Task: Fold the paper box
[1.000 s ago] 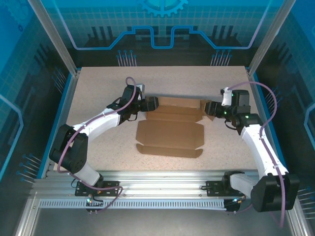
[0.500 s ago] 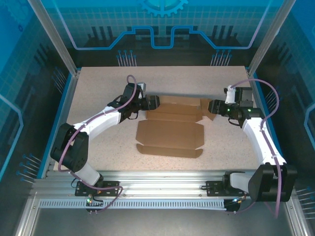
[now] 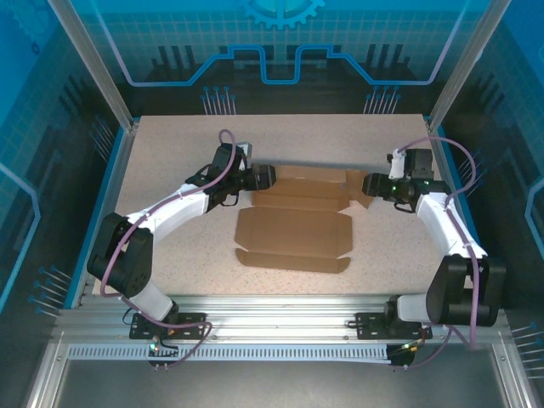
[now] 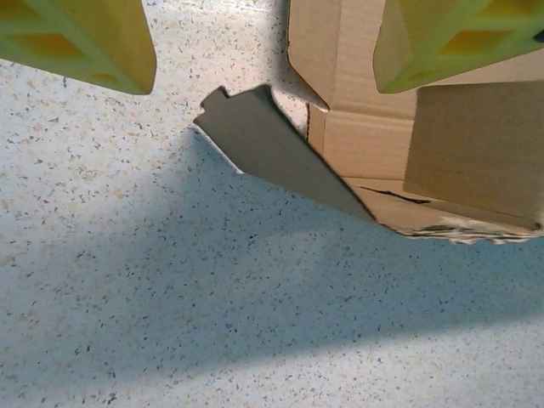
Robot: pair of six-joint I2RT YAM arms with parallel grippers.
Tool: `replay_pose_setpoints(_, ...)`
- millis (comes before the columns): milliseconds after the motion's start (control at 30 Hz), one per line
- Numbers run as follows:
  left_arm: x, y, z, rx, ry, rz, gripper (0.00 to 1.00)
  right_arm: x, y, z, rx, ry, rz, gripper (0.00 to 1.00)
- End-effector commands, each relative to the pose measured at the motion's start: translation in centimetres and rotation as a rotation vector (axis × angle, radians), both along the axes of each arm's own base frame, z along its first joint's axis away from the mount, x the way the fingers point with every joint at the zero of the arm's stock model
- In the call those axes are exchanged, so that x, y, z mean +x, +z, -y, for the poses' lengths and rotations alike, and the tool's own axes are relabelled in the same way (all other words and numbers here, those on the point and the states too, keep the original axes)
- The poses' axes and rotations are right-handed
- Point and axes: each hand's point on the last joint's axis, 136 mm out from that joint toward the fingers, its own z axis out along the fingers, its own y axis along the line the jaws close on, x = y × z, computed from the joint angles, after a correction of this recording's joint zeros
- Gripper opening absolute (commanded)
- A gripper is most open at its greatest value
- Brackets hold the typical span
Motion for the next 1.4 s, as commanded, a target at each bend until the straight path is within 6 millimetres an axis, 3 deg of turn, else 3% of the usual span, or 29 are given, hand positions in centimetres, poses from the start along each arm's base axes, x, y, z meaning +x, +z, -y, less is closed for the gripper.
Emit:
replay_pose_setpoints(0, -0.4, -0.3, 0.2, -0.029, 0.0, -0.025, 0.99, 1.5, 1.1, 0.0, 0.008, 0.026, 0.046, 0.68)
replay_pose_setpoints(233, -0.7, -0.5, 0.3, -0.012, -0.007, -0.029, 0.99, 1.5, 1.3, -0.3, 0.007, 0.047, 0.077, 0.62)
replay_pose_setpoints(733, -1.2, -1.3, 1.0, 0.015, -0.027, -0.038, 0.99, -1.0, 0.6, -3.5, -0.162, 0.125, 0.07, 0.3)
replay_pose_setpoints(900, -1.4, -1.5, 1.1, 0.02, -0.026, -0.038, 0.99, -1.1, -0.3, -2.9, -0.218, 0.093, 0.039, 0.29)
replay_pose_setpoints(1133, -1.4, -1.5, 1.2, 0.025, -0.029, -0.039, 1.0, -1.4, -0.1, -1.6, -0.28, 0.04, 0.013, 0.2)
replay_pose_setpoints(1367, -1.4, -1.6, 1.2, 0.025, -0.029, -0.041, 0.99, -1.7, 1.4, -2.9, -0.247, 0.089, 0.026, 0.09)
